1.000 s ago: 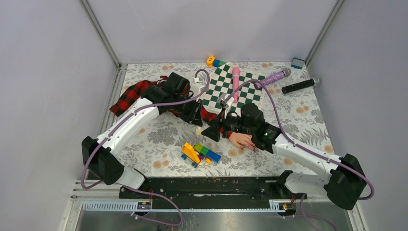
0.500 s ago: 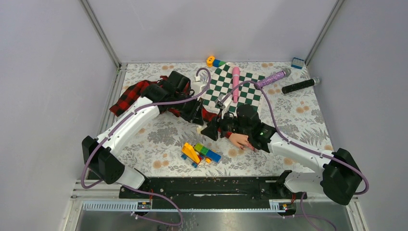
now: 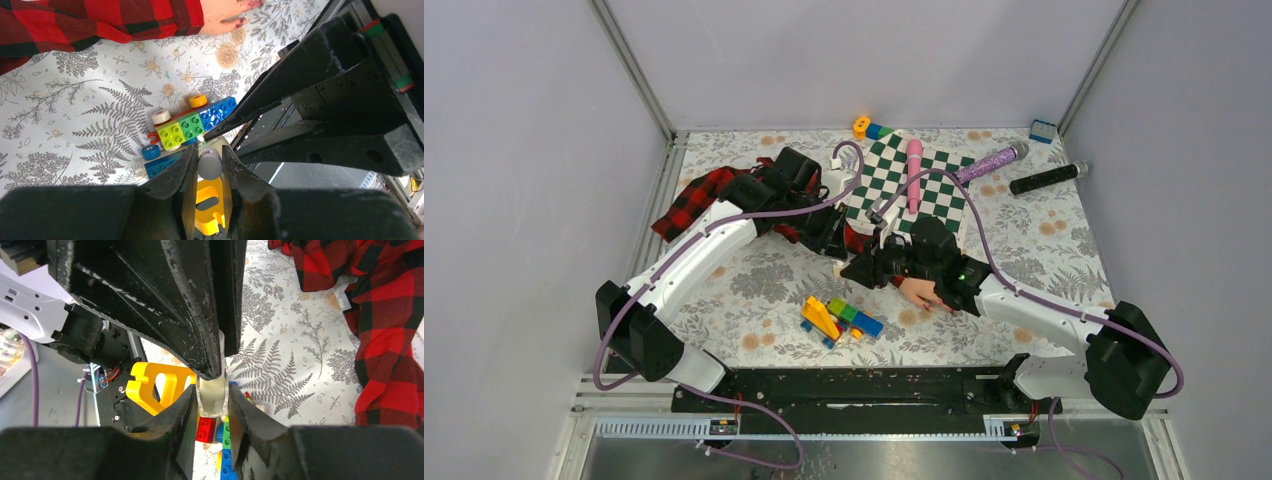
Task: Paint the nails
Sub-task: Pick up the nail polish bottle from the center of the board.
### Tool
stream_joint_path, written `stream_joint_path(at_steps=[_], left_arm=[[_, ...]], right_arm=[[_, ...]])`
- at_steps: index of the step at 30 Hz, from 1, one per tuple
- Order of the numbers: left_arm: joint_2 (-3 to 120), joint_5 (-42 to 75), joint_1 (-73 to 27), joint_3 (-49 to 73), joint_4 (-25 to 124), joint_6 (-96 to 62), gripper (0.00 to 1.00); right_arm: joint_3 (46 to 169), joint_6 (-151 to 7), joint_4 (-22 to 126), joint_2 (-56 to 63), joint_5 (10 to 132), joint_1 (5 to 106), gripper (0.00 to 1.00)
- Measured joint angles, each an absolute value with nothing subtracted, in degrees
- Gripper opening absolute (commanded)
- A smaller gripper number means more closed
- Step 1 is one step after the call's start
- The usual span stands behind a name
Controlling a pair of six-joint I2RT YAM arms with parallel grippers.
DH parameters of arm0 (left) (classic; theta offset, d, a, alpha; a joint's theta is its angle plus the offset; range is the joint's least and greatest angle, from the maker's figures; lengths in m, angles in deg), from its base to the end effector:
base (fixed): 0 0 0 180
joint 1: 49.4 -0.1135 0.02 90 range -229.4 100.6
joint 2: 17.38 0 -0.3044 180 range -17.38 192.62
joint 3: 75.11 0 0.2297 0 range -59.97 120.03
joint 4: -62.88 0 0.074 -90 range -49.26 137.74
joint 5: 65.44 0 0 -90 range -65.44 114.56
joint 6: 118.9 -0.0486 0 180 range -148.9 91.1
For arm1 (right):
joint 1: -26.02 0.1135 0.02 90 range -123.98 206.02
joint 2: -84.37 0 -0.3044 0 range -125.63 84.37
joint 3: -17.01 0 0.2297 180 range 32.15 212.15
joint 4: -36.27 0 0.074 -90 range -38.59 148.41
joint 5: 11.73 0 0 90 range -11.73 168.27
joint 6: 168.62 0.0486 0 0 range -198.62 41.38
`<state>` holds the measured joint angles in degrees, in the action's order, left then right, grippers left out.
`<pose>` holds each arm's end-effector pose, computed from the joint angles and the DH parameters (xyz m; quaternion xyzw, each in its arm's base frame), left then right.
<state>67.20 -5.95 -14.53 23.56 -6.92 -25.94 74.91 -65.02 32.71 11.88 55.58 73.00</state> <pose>0.2151 -0.1799 0.3767 0.3280 0.8651 -0.3300 0.1875 0.1687 0.2083 0.3232 -0.3371 0.6889 0.4456 0.4618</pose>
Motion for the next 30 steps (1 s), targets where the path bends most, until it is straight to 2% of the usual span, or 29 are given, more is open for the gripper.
stream_joint_path(at_steps=[5,7,9,12,16,21,26,30], left_arm=[[67.2,-6.0,-14.5,23.6,-7.0,-25.9,0.02],[67.2,-6.0,-14.5,23.6,-7.0,-25.9,0.25],[67.2,-6.0,-14.5,23.6,-7.0,-26.0,0.57],[67.1,-5.8,-14.6,23.6,-5.7,-25.9,0.97],[64.9,-5.9,-14.7,23.1,-4.1,-26.2,0.99],[56.5,-6.5,-15.1,18.4,-0.7,-27.6,0.99],[46.4,-11.1,-15.8,10.5,9.3,-26.2,0.99],[44.2,-16.7,-15.8,6.0,18.7,-22.2,0.99]], right_arm=[[74.9,-64.6,32.6,11.8,54.9,73.1,0.00],[74.6,-64.1,31.8,11.7,54.8,73.1,0.00],[74.0,-63.1,30.5,11.7,54.8,73.1,0.00],[72.4,-61.8,28.4,11.9,54.8,73.2,0.00],[69.1,-60.7,27.5,14.1,58.6,73.2,0.00],[66.0,-59.1,26.6,19.1,60.7,70.0,0.00],[63.4,-53.4,20.4,23.8,57.0,63.5,0.00],[63.2,-48.1,13.4,25.8,52.0,62.2,0.00]])
